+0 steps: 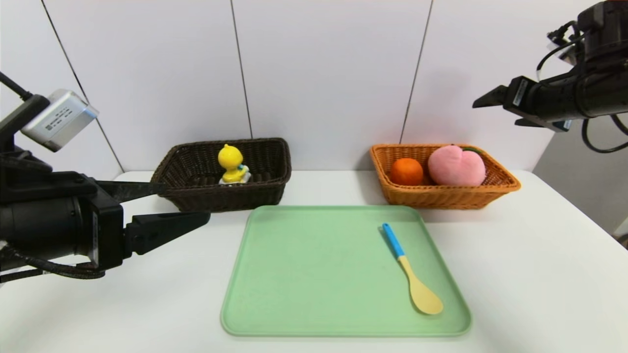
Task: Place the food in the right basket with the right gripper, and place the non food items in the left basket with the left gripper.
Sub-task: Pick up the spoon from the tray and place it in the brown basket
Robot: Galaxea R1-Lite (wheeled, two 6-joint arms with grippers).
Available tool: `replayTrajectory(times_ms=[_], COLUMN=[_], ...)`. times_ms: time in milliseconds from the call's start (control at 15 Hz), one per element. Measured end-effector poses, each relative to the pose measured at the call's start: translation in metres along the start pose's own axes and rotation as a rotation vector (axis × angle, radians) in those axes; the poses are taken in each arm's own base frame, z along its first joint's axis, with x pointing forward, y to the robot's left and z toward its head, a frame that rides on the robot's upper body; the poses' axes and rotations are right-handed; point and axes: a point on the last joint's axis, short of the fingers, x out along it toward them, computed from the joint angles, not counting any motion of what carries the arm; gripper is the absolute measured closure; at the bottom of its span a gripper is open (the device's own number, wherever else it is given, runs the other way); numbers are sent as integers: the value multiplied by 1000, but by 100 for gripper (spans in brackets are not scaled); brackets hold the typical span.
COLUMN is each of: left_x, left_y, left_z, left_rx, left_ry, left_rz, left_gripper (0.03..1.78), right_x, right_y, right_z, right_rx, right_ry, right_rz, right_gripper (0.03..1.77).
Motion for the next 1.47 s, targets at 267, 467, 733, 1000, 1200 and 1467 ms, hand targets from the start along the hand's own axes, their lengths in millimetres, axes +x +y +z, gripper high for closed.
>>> replayTrajectory(times_ms=[267, 467, 733, 1000, 1200, 1467], left_x=[19, 39, 81, 135, 173, 213], left_y=[-10, -21, -42, -83, -115, -148], left_z=[11, 17, 26, 25, 16, 3], left_rx=[22, 39, 70, 79, 112, 105], left_ry=[13, 44, 94, 150, 181, 215], left_rz=[-67, -126, -129, -95, -55, -20], left_gripper=[12, 12, 12, 12, 12, 12], right_x=[-51, -74, -90, -92, -88, -83], right_y=[10, 13, 15, 13, 10, 7], right_z=[-5, -16, -30, -32, -35, -40], right_rx=[-5, -14, -21, -17, -12, -9], right_ry=[7, 12, 31, 31, 44, 69], right_rz=[21, 39, 51, 48, 37, 26], right_gripper=[16, 14, 12, 11, 11, 11])
